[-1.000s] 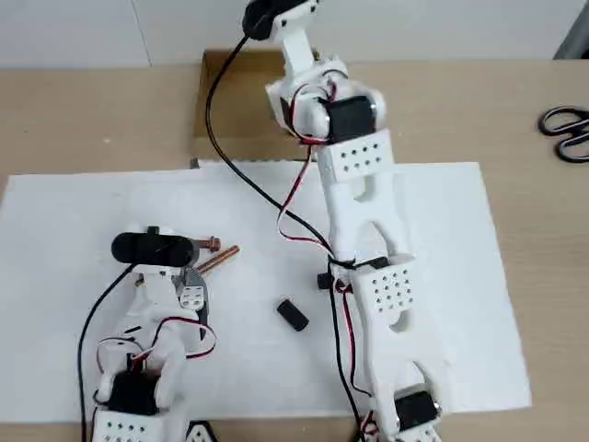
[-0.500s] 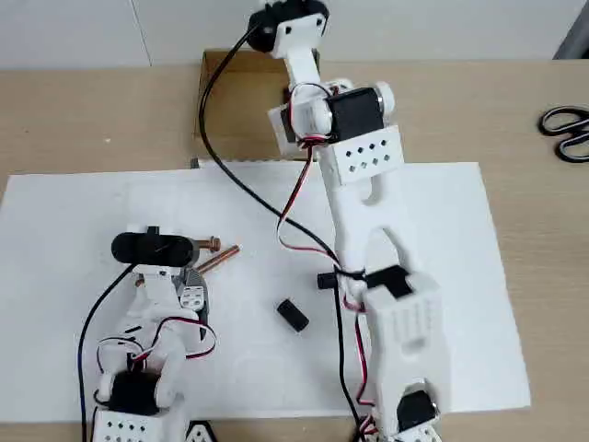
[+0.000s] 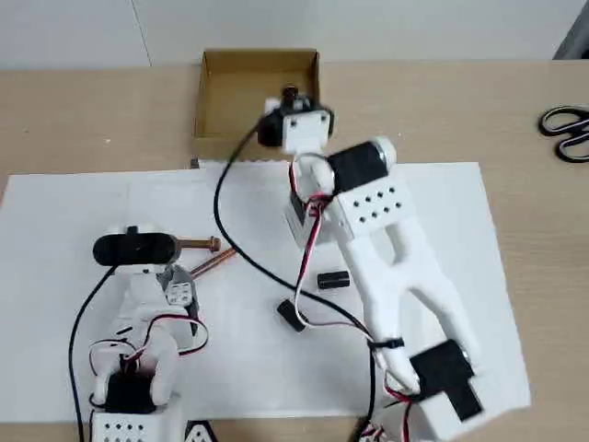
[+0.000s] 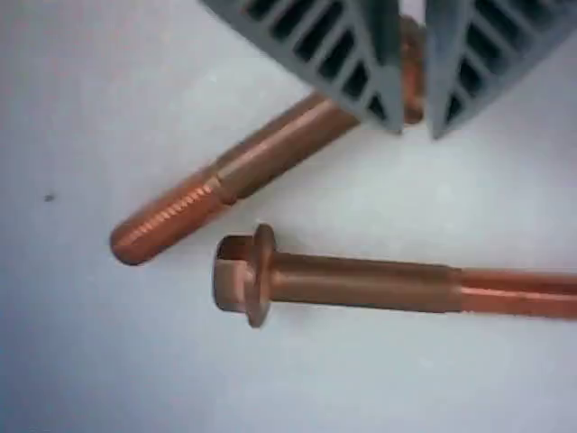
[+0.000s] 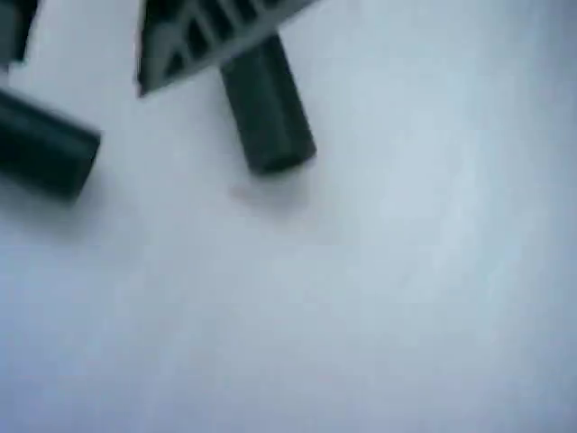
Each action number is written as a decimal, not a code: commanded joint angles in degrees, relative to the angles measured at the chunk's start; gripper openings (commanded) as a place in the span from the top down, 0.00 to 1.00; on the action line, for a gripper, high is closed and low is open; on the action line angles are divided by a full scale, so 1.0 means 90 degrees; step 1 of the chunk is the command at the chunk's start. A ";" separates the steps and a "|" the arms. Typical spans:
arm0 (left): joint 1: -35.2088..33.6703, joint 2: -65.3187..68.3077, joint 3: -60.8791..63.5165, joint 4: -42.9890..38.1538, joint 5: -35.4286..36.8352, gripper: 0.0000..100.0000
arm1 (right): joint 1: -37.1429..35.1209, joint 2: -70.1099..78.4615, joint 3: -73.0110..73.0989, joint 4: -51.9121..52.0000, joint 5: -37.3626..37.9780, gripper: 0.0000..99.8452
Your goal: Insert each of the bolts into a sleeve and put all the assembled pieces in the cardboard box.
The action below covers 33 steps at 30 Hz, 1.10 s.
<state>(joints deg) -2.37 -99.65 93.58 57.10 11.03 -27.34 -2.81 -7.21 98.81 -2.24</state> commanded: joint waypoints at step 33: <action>-0.1846 -0.0049 -0.0054 -0.0303 -0.0039 0.99 | -0.1792 -0.0435 0.2403 -0.0640 0.1856 0.79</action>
<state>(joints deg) -17.76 -99.65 93.58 56.04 11.03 -43.25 -5.10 12.75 95.30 13.49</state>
